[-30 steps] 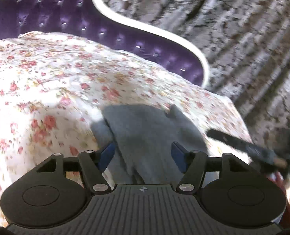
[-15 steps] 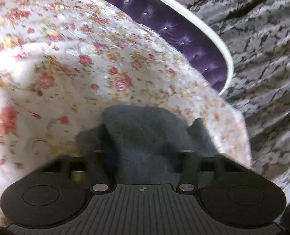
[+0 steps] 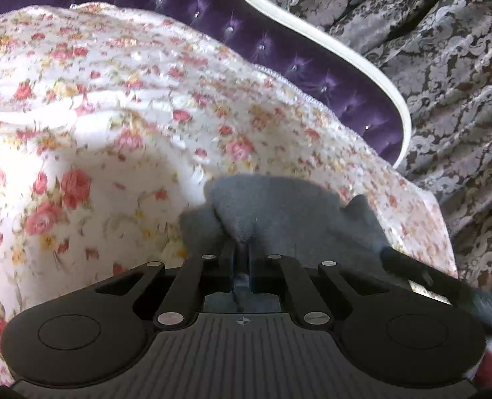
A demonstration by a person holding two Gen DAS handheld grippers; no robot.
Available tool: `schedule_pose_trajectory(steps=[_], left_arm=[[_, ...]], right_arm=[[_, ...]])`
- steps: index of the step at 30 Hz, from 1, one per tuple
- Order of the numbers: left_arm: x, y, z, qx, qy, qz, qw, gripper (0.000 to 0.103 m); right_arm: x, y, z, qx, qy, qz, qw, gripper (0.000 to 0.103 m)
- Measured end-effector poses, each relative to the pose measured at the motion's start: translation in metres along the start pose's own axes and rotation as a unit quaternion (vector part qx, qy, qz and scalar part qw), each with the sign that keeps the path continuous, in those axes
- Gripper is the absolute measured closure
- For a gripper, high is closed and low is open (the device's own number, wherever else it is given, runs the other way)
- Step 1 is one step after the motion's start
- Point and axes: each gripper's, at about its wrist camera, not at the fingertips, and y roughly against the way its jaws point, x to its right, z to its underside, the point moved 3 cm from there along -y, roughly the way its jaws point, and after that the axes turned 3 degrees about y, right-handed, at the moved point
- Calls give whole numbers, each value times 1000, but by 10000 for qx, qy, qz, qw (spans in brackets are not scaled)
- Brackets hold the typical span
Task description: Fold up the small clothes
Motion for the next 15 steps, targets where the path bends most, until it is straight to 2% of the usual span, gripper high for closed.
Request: schedule_pose_trajectory(steps=[4,6,10,11,12,13,14,15], left_arm=[[0,-1,4,-4,-45,-51,10000,96],[-1,1,4,7,-91,-69,9999,95],[12,20,1,298,-438,-284,9982,95],[19,27,1,414,-617,-351,9966,92],[27,35,2,561,-839,-395,9941,78],[35,42,5,685,-1015,-388,9917,71],[42,49,8,786,-1184,-348,9892,65],[48,53,12,831,-1306,-327,9874,65]], right_arm=[[52,-19,4,-184,-745,507,9958,26],[66,-14,8,-123,-1035,559,9930,24],[64,13,12,163,-988,634,9930,24],[60,21,11,241,-905,665,9934,24],[54,28,11,323,-785,692,9940,24],[47,35,11,386,-637,741,9945,24],[40,40,11,429,-494,796,9947,22],[31,45,10,459,-326,848,9948,19]])
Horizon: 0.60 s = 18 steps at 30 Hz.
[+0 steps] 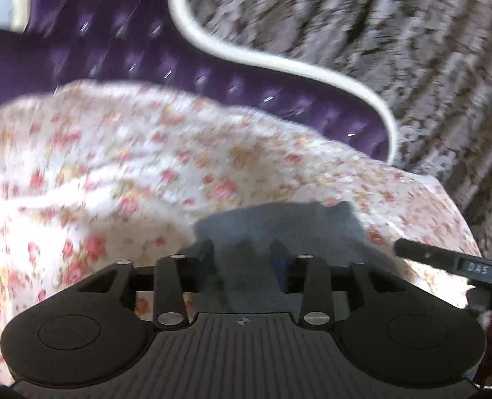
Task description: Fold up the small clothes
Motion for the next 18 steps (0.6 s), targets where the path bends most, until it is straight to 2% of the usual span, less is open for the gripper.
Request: schedule_pose_trajectory(steps=[4,7,10,12,15,18], left_arm=[[15,4,16,-128,-324,-37,9994,65],[13,-3,33,-433,-305,-172,9984,65],[5,-1,49,-521,-317,-320,9976,61],[2,6,55,-460,-267,-382,9979,54],[0,15,60,-438,-230,-491,9976,42],[2,23,63,-432,-254,-544,9973,35]], right_arm=[[-29,5,8,-36,543,147,9984,16],[-40,7,27,-284,822,316,9957,15],[-42,9,47,-513,941,518,9929,13],[-43,16,57,-561,897,582,9927,6],[-40,26,67,-617,696,621,9937,5],[-41,37,73,-601,573,679,9942,4]])
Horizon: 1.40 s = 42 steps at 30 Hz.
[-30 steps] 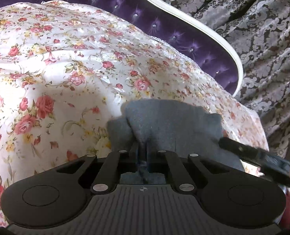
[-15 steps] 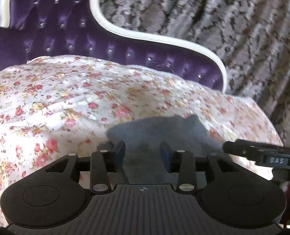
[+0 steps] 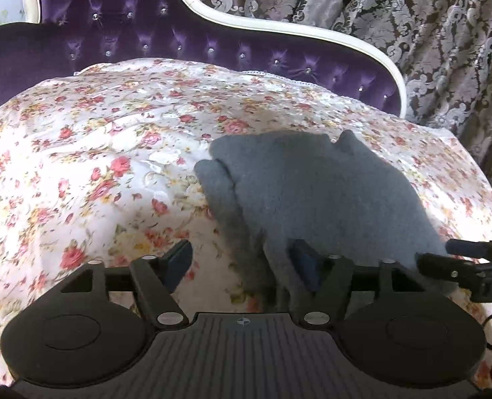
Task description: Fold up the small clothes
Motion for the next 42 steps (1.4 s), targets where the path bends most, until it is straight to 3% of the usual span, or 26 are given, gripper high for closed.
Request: schedule_pose_trajectory(steps=[1,3,6,15,20,22,31,42], left_arm=[[1,4,0,3,-34,28,10000,33],[7,11,2,65,-125,6,9999,16],[16,22,2,207,-247,-82,9994,0],[38,51,-4,403,-54,-52,9992,1],[57,62,-7,186,-314,-918,9951,1],[63,69,-6,303,-458,-1053,9929,1],[68,89,3,359,-347,-944,9943,1],[70,97,10,320,-391,-989,9938,1]], right_arm=[[-1,4,1,26,-18,33,10000,3],[-4,14,1,137,-35,97,9999,1],[-8,30,-3,364,-87,184,9991,1],[-25,58,-9,637,-305,164,9974,1],[-34,74,-10,716,-217,474,9961,1],[-37,80,-10,731,-219,573,9954,1],[-40,103,-5,726,-601,1043,9901,1],[-47,108,5,630,-577,866,9926,1]])
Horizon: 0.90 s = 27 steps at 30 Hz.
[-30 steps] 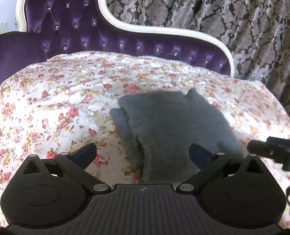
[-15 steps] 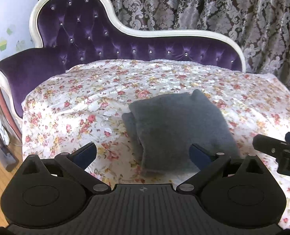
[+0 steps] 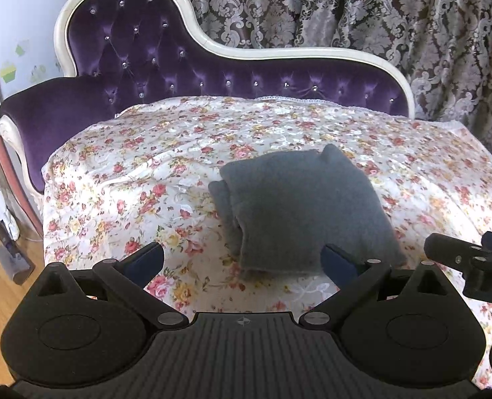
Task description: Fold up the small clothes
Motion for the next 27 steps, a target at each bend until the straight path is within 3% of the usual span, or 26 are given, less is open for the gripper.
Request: schedule_pose_trajectory(steps=[27], left_arm=[[3,-10,15,-267,-78,-45,9996,1]], right_arm=[[-3,-8,12,-265,-104,-113,9995,1]])
